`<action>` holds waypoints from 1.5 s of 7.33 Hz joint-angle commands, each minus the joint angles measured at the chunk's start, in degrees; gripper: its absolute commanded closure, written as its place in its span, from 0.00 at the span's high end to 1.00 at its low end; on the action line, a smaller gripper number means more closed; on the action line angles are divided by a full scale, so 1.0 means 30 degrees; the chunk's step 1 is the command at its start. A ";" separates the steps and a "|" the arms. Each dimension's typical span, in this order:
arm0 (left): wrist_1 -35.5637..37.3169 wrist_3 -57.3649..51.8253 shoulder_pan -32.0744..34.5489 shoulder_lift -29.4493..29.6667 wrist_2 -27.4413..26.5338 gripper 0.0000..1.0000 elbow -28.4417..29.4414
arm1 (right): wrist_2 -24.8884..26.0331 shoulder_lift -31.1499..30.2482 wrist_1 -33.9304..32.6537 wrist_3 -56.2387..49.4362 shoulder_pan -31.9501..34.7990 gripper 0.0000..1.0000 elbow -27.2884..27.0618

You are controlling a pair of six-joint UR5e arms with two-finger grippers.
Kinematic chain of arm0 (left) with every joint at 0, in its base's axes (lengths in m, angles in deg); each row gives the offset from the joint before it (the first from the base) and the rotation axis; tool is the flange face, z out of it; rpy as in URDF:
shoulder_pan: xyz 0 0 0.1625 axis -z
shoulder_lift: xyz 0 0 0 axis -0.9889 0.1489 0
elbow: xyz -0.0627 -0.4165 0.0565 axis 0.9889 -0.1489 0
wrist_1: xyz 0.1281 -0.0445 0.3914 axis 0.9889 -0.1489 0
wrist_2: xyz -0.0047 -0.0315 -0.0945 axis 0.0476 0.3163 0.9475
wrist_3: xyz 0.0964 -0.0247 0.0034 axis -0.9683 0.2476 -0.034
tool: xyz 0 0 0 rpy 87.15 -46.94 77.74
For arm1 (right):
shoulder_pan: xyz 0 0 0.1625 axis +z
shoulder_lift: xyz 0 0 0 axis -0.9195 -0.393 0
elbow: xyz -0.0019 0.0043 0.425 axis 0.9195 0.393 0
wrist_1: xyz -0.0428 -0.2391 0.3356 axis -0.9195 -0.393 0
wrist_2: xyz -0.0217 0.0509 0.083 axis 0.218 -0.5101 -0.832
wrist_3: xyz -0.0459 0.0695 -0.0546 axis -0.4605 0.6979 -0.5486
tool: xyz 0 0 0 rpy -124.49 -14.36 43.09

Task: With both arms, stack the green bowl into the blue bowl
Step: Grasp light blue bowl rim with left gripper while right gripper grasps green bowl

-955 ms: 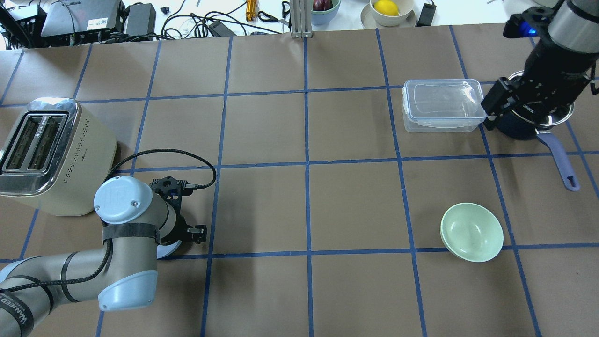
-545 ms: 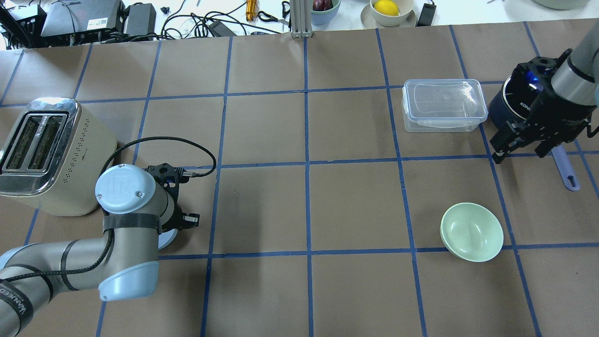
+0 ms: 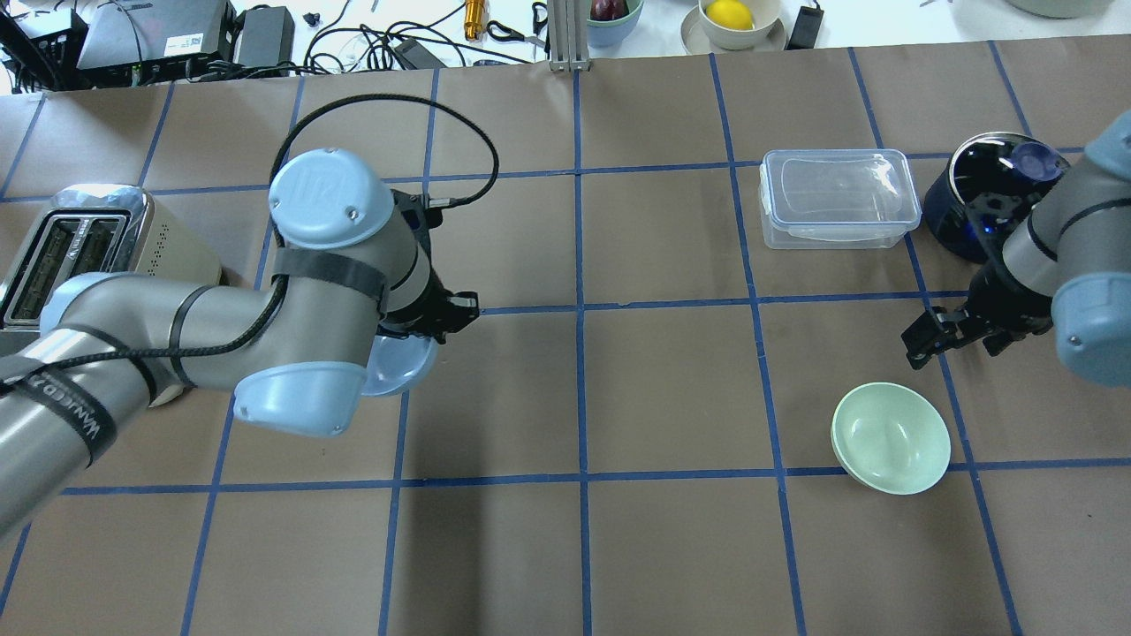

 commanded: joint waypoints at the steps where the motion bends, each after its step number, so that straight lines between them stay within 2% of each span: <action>1: 0.0106 0.3555 0.3808 0.2656 -0.0166 0.02 0.1683 | 0.0003 0.0043 -0.3976 -0.0374 -0.1002 1.00 -0.3768; 2: 0.1969 0.5274 0.4551 0.3801 -0.0577 0.03 0.1712 | 0.0033 0.0189 -0.4194 -0.0374 -0.1004 0.98 -0.3810; 3: 0.2510 0.5813 0.4674 0.4537 -0.0610 0.05 0.1741 | 0.0207 0.0277 -0.4313 -0.0374 -0.1004 0.60 -0.3782; 4: 0.3269 0.5964 0.4763 0.5299 -0.0610 0.06 0.1858 | 0.0789 0.0278 -0.4314 -0.0316 -0.1004 0.30 -0.3723; 5: 0.3712 0.5994 0.5054 0.5712 -0.0639 0.08 0.2149 | 0.0795 0.0278 -0.4285 -0.0286 -0.1004 0.03 -0.3723; 6: 0.3716 0.6488 0.5201 0.6036 -0.0639 0.14 0.3051 | 0.0737 0.0278 -0.4256 -0.0315 -0.1004 0.00 -0.3694; 7: 0.3455 0.6551 0.5232 0.6184 -0.0697 0.29 0.3988 | 0.0678 0.0278 -0.4255 -0.0315 -0.1004 0.00 -0.3693; 9: 0.2609 0.5359 0.4826 0.5021 -0.0814 1.00 0.4202 | 0.0590 0.0249 -0.4197 -0.0170 -0.1004 0.00 -0.3229; 11: 0.1555 0.3021 0.2928 0.3236 -0.0904 1.00 0.4349 | -0.0195 0.0219 -0.0790 0.0412 -0.0771 0.00 -0.0166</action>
